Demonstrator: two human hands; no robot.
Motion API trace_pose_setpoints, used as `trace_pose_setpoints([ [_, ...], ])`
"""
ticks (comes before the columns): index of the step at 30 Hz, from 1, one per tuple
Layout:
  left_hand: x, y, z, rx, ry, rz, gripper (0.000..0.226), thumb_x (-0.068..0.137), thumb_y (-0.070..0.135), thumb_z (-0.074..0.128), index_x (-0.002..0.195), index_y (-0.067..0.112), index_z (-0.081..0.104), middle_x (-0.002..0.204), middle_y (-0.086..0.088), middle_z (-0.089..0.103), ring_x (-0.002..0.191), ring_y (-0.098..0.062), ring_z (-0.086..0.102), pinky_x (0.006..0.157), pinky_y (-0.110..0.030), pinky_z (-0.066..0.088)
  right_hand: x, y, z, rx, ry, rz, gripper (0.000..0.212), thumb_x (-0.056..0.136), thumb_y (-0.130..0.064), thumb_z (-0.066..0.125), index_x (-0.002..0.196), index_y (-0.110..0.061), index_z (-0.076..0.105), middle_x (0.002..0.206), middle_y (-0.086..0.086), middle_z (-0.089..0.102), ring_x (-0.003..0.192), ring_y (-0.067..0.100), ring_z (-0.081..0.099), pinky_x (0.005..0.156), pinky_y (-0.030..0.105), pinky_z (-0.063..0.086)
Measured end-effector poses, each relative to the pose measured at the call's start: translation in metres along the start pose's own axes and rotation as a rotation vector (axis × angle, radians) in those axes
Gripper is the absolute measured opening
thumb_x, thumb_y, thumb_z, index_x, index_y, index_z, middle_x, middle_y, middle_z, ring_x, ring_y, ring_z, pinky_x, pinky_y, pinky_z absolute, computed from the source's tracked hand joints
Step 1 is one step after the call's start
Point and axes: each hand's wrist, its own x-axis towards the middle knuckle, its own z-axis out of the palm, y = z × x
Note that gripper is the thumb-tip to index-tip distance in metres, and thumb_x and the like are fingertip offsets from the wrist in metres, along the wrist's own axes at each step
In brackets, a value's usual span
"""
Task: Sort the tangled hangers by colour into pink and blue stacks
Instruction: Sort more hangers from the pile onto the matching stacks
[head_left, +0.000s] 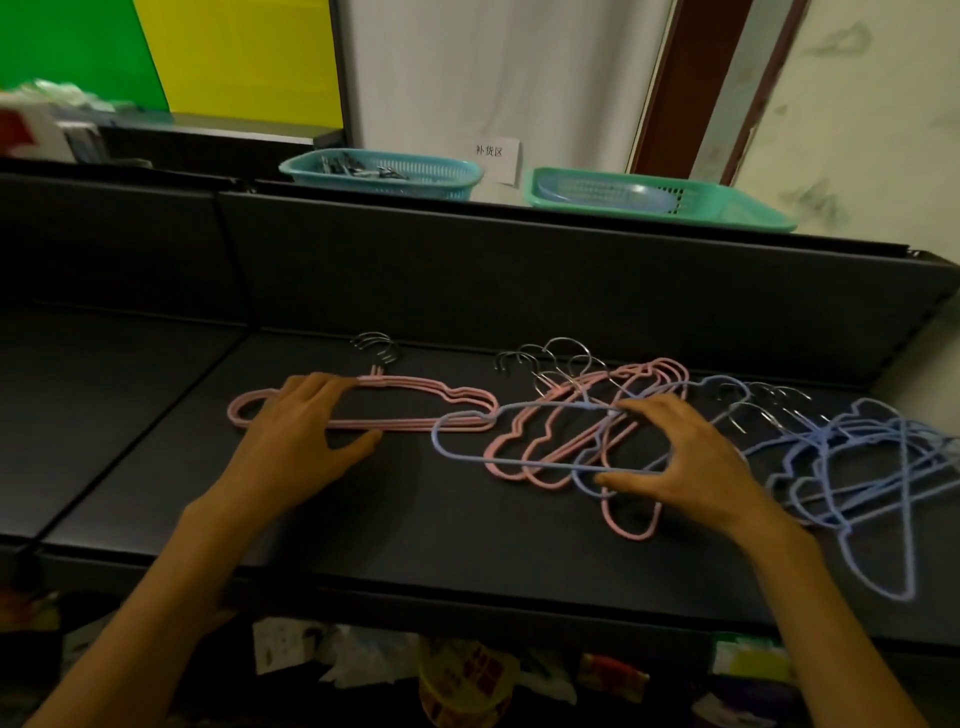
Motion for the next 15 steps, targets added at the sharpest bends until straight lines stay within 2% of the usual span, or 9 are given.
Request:
trace_pose_setpoints([
  [5,0.026,-0.045,0.001,0.084,-0.173,-0.023,0.087,0.075,0.069,0.053,0.145,0.026,0.024,0.153,0.000,0.023,0.140,-0.020,0.018,0.113,-0.046,0.020,0.008,-0.023,0.020,-0.055,0.070,0.093,0.095,0.054,-0.075,0.059,0.135,-0.029,0.041,0.135,-0.003,0.041,0.123,0.016,0.041,0.102,0.037,0.039],
  [9,0.039,-0.068,0.005,-0.020,-0.258,-0.026,0.089,0.072,0.069,0.057,0.145,0.030,0.024,0.150,-0.001,0.030,0.135,-0.023,0.032,0.109,-0.043,0.031,0.011,-0.033,0.031,-0.084,0.114,0.151,0.097,0.054,-0.076,0.060,0.135,-0.026,0.043,0.135,-0.002,0.041,0.124,0.016,0.040,0.102,0.037,0.039],
  [15,0.043,-0.079,0.009,-0.132,-0.231,0.011,0.088,0.071,0.061,0.065,0.144,0.031,0.026,0.147,0.000,0.036,0.131,-0.020,0.037,0.106,-0.042,0.037,0.009,-0.044,0.037,-0.083,0.161,0.209,0.095,0.054,-0.073,0.062,0.134,-0.024,0.045,0.134,0.000,0.043,0.123,0.018,0.042,0.101,0.040,0.041],
])
